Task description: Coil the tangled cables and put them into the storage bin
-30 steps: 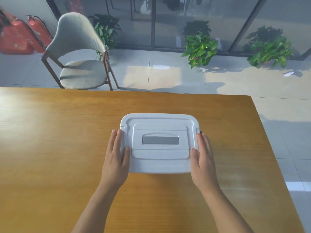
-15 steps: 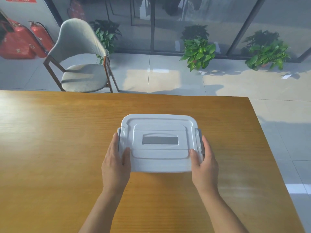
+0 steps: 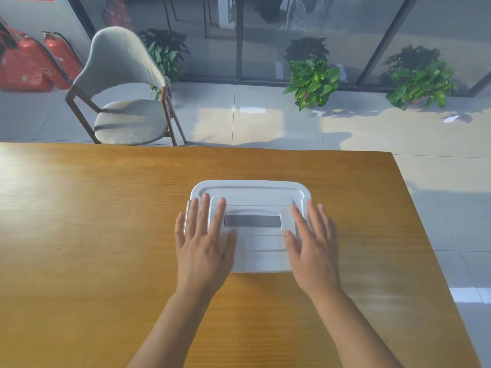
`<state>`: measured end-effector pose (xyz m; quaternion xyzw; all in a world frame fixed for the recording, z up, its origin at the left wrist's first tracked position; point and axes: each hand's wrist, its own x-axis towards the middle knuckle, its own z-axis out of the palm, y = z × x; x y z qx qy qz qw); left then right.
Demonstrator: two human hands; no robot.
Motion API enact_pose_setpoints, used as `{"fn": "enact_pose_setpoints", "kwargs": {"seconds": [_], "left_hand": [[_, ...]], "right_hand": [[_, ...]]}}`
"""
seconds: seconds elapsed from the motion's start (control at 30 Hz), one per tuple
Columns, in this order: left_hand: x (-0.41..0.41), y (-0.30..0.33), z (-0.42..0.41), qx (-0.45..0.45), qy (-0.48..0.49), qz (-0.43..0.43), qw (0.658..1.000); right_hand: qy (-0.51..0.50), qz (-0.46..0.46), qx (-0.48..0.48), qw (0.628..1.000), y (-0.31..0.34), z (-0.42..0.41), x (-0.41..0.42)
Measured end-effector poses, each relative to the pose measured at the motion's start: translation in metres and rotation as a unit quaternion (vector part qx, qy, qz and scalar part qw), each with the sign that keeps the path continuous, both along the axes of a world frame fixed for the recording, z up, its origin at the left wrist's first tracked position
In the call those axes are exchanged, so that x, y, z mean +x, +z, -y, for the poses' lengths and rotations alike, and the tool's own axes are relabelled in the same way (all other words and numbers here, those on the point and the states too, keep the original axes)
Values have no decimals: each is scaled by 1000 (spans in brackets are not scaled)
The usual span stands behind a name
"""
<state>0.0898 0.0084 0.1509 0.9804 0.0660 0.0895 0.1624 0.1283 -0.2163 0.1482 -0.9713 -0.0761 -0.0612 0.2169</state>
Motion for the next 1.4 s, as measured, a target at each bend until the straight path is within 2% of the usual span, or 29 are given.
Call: {"fn": "enact_pose_setpoints", "kwargs": {"seconds": [0.1, 0.2, 0.47, 1.17, 1.4], "left_hand": [[8, -4, 12, 43, -19, -61, 997], [10, -8, 13, 58, -18, -86, 994], [31, -14, 10, 71, -17, -86, 994], [187, -16, -14, 81, -10, -94, 992], [191, -1, -14, 72, -30, -135, 988]], "right_hand": [[25, -26, -68, 997, -2, -18, 1], [16, -43, -122, 991, -9, -22, 1], [6, -34, -108, 994, -13, -27, 22], [-3, -40, -116, 992, -22, -52, 181], [26, -95, -139, 985, -8, -53, 184]]}}
